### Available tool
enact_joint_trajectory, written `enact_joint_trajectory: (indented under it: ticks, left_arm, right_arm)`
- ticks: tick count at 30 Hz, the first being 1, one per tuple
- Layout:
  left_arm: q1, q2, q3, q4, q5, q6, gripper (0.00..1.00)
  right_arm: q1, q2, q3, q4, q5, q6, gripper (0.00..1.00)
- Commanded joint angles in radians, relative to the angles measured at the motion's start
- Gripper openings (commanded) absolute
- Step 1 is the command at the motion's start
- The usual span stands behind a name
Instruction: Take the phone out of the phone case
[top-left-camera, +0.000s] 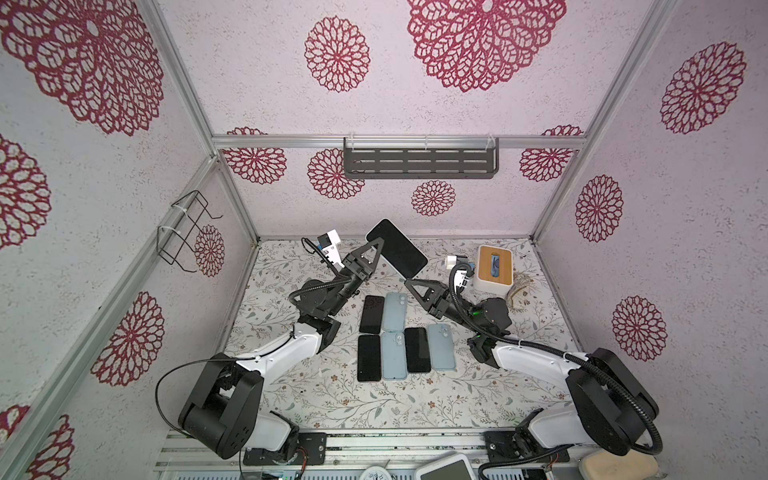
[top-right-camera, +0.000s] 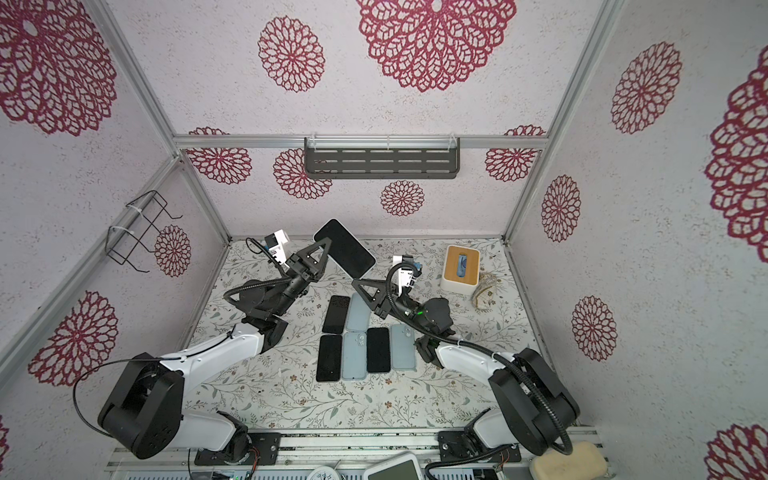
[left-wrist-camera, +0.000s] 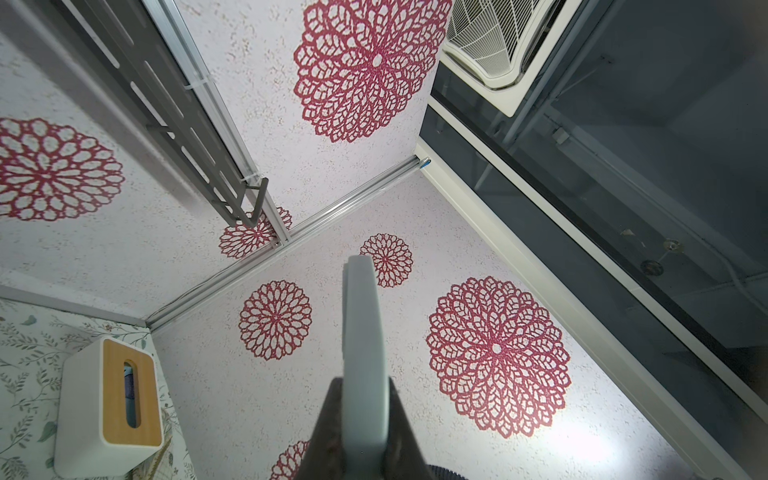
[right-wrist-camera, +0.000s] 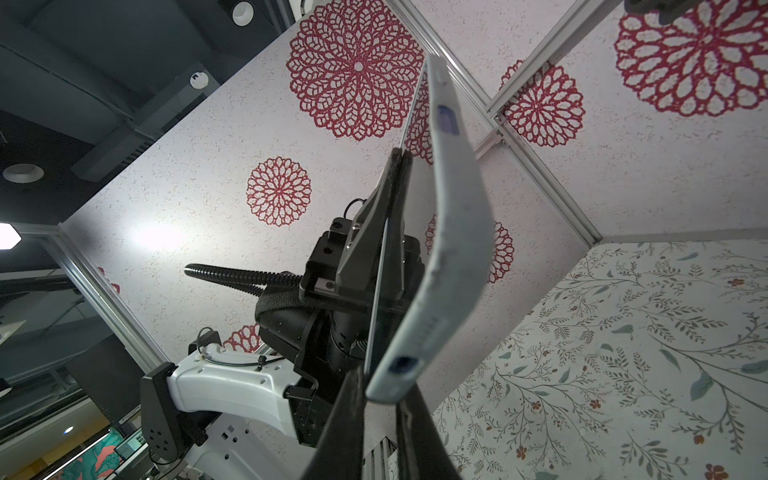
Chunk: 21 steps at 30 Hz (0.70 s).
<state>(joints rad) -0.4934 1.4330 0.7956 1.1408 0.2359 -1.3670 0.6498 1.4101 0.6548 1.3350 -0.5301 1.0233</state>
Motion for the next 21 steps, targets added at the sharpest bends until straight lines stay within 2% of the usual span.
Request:
enact_joint_trajectory:
  ticks: [1,6,12,14,16,19,21]
  left_arm:
    - [-0.012,0.000,-0.002,0.080,-0.004,-0.010,0.00]
    - [-0.013,0.004,0.007,0.078,0.008,-0.019,0.00]
    - [-0.013,-0.019,0.024,-0.017,0.026,-0.046,0.00]
    - [-0.012,-0.036,0.034,-0.101,0.035,-0.082,0.00]
    - [-0.013,-0.050,0.045,-0.171,0.050,-0.121,0.00]
    - [-0.021,-0.056,0.073,-0.248,0.108,-0.170,0.00]
    - [-0.042,-0.063,0.088,-0.299,0.130,-0.177,0.00]
  right_arm:
    - [0.005,-0.020,0.050,0.047,-0.015,-0.017,0.12]
    - [0.004,-0.026,0.056,0.017,-0.018,-0.047,0.00]
    - [0.005,-0.060,0.057,-0.089,-0.024,-0.167,0.00]
    - [0.006,-0.085,0.059,-0.186,-0.022,-0.264,0.00]
    - [0.011,-0.120,0.070,-0.335,0.012,-0.412,0.00]
    - [0.048,-0.174,0.109,-0.625,0.168,-0.715,0.00]
    - [0.059,-0.192,0.134,-0.725,0.283,-0.860,0.00]
